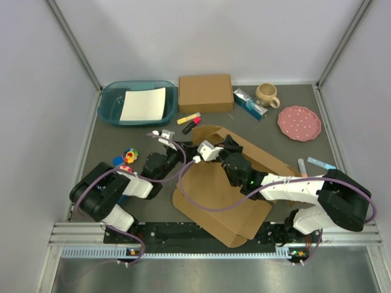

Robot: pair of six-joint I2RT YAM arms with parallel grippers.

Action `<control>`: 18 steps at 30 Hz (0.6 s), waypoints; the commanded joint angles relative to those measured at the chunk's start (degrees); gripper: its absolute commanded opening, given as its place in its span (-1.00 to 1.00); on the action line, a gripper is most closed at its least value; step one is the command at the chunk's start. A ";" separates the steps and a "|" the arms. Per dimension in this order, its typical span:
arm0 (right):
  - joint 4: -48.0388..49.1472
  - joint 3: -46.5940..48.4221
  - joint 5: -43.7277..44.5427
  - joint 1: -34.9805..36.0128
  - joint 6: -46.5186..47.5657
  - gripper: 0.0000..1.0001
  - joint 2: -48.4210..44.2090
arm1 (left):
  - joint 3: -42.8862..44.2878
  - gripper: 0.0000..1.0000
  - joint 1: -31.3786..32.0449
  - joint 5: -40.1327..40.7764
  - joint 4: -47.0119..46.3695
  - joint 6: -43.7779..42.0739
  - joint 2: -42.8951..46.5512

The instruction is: Fold the paper box

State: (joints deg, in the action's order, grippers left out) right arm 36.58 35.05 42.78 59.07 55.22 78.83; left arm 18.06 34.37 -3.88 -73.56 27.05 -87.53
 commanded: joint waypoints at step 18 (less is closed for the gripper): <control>-7.13 0.64 -0.25 -0.45 -6.00 -1.00 0.89 | 8.48 0.15 -1.32 2.39 -3.61 -6.92 -7.65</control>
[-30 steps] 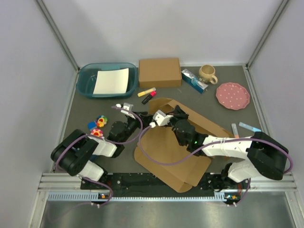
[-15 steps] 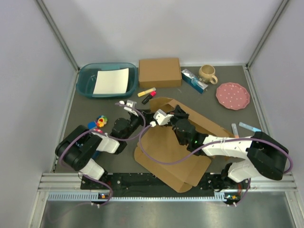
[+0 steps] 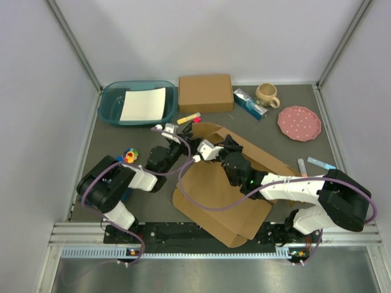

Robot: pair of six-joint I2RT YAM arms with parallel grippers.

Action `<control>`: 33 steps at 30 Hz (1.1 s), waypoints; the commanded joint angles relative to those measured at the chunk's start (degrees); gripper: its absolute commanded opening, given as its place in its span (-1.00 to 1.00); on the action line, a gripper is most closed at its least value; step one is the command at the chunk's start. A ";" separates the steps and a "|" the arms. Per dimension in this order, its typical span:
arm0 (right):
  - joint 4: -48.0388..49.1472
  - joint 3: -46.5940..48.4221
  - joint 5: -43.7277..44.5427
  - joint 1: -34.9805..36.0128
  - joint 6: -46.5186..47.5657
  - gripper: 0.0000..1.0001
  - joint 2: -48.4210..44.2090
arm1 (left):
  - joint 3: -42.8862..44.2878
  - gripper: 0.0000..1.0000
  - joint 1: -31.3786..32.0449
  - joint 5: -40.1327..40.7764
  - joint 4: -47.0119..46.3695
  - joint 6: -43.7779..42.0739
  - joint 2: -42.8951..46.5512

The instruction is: Fold the paper box

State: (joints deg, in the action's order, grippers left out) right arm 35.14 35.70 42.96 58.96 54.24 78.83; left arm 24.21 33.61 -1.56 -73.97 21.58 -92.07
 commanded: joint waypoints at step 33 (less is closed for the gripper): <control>-6.92 -0.11 -0.95 -0.42 -6.25 -1.00 -0.08 | 4.44 0.14 -3.98 -5.28 4.19 -4.09 -0.56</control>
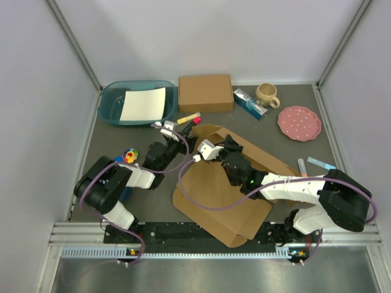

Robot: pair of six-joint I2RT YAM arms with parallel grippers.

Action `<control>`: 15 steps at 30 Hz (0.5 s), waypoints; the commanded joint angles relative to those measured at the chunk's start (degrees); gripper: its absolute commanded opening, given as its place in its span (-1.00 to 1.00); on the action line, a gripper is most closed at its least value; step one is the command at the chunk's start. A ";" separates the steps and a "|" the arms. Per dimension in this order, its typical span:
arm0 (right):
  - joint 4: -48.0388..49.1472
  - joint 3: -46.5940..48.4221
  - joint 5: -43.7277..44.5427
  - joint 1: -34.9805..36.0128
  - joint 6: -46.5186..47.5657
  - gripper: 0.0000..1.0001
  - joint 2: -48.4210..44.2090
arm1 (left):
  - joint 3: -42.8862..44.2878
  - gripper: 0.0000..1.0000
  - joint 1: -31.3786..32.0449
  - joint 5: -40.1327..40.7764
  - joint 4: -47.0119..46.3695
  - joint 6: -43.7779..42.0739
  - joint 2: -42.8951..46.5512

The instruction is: Fold the paper box

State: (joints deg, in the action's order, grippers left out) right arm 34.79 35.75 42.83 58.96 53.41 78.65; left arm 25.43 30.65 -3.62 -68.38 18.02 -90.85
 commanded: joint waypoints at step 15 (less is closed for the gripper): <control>-7.45 0.02 -0.03 -0.42 -4.72 -1.00 0.27 | 2.53 -1.00 -0.77 -14.05 -9.22 5.79 -3.55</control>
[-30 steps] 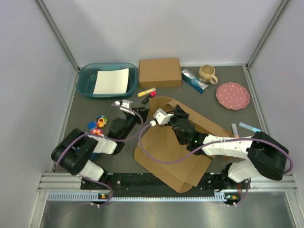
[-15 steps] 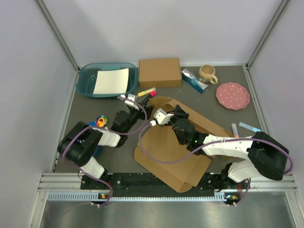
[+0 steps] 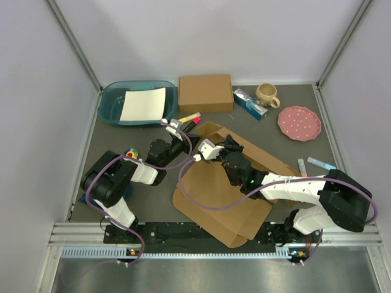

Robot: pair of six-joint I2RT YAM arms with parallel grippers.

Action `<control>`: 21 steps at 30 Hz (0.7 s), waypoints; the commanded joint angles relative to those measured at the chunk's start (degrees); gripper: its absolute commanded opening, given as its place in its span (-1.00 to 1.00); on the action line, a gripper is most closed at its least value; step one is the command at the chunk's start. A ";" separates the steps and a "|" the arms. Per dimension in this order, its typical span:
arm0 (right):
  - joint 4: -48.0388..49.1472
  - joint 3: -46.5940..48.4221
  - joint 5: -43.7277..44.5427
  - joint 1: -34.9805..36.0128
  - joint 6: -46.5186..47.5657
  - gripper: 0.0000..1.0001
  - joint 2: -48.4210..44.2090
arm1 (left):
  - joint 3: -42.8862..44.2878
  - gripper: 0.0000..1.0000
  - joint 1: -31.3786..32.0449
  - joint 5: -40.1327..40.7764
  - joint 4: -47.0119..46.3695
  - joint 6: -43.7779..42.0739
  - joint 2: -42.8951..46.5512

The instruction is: Fold the paper box

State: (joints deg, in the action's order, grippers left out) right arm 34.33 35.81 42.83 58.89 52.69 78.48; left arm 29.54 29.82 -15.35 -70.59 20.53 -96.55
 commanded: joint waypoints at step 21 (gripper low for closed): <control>-4.44 1.10 6.30 0.26 1.19 -1.00 4.14 | -9.59 -1.00 11.04 5.50 -8.42 5.48 13.32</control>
State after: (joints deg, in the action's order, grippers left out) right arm 33.41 36.86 46.24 58.78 56.45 80.55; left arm 20.29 37.67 -11.55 -70.04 25.56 -84.99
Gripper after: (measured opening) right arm 0.009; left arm 0.015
